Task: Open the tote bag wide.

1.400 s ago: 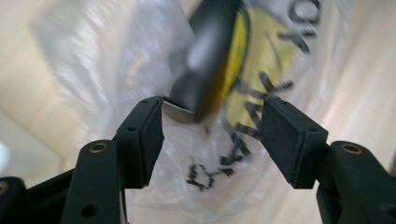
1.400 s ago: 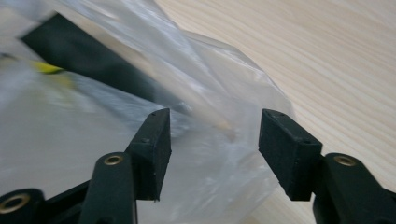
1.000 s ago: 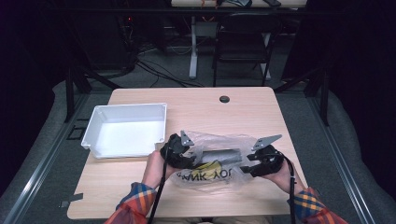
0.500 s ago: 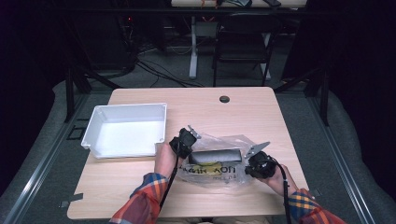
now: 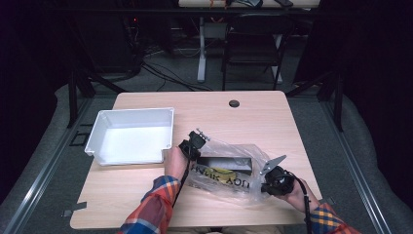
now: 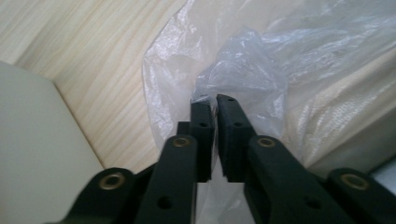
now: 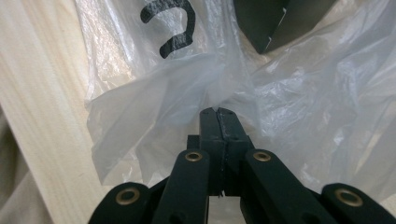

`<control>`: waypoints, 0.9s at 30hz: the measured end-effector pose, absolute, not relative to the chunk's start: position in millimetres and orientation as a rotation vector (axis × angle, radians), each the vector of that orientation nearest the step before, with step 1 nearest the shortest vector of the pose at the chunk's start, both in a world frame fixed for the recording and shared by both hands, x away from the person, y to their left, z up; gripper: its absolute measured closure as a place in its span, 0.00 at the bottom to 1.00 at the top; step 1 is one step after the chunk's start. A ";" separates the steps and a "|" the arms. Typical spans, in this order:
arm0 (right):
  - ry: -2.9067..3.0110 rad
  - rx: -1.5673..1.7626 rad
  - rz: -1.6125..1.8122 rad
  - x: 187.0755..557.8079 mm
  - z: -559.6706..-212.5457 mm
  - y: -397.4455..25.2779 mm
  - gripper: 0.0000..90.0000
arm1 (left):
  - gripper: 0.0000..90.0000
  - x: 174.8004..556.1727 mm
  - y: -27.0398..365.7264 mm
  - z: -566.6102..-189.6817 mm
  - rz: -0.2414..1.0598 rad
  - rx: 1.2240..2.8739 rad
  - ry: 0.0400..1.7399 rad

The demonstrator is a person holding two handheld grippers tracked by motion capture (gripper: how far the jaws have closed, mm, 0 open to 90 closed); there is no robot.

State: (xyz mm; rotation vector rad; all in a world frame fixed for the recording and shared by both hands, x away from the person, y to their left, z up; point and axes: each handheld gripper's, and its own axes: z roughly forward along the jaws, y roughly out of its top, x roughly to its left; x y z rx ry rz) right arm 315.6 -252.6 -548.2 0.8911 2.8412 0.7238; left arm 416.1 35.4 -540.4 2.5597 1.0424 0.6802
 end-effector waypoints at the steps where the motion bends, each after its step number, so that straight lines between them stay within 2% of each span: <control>1: 2.836 0.892 0.744 315.5 -545.4 -253.1 0.93 | 0.82 414.6 36.2 -536.5 0.684 2.542 1.047; 2: 2.837 0.886 0.778 316.1 -541.9 -253.9 0.87 | 0.75 412.9 38.1 -531.3 0.675 2.521 1.044; 5: 2.805 0.896 0.852 315.5 -530.6 -255.1 0.78 | 0.59 406.2 43.1 -513.1 0.693 2.462 1.036; 8: 2.783 0.889 0.897 315.1 -519.7 -256.7 0.69 | 0.52 398.6 47.9 -494.9 0.684 2.424 1.017; 13: 2.745 0.894 0.966 316.4 -504.4 -262.8 0.59 | 0.45 383.3 57.4 -478.2 0.597 2.386 0.993; 15: 2.719 0.897 1.003 316.5 -497.8 -266.4 0.54 | 0.44 375.2 61.6 -473.1 0.606 2.372 0.973; 18: 2.610 0.937 1.094 318.7 -487.3 -272.1 0.54 | 0.42 360.3 64.9 -469.8 0.583 2.365 0.936; 22: 2.444 1.040 1.034 332.1 -484.2 -271.9 0.58 | 0.42 341.7 66.5 -482.1 0.562 2.412 0.888; 25: 2.433 1.137 0.939 351.8 -499.9 -267.3 0.68 | 0.42 337.6 73.8 -499.4 0.525 2.426 0.914; 27: 2.458 1.175 0.872 364.0 -513.4 -264.0 0.80 | 0.42 338.4 77.0 -510.9 0.474 2.446 0.930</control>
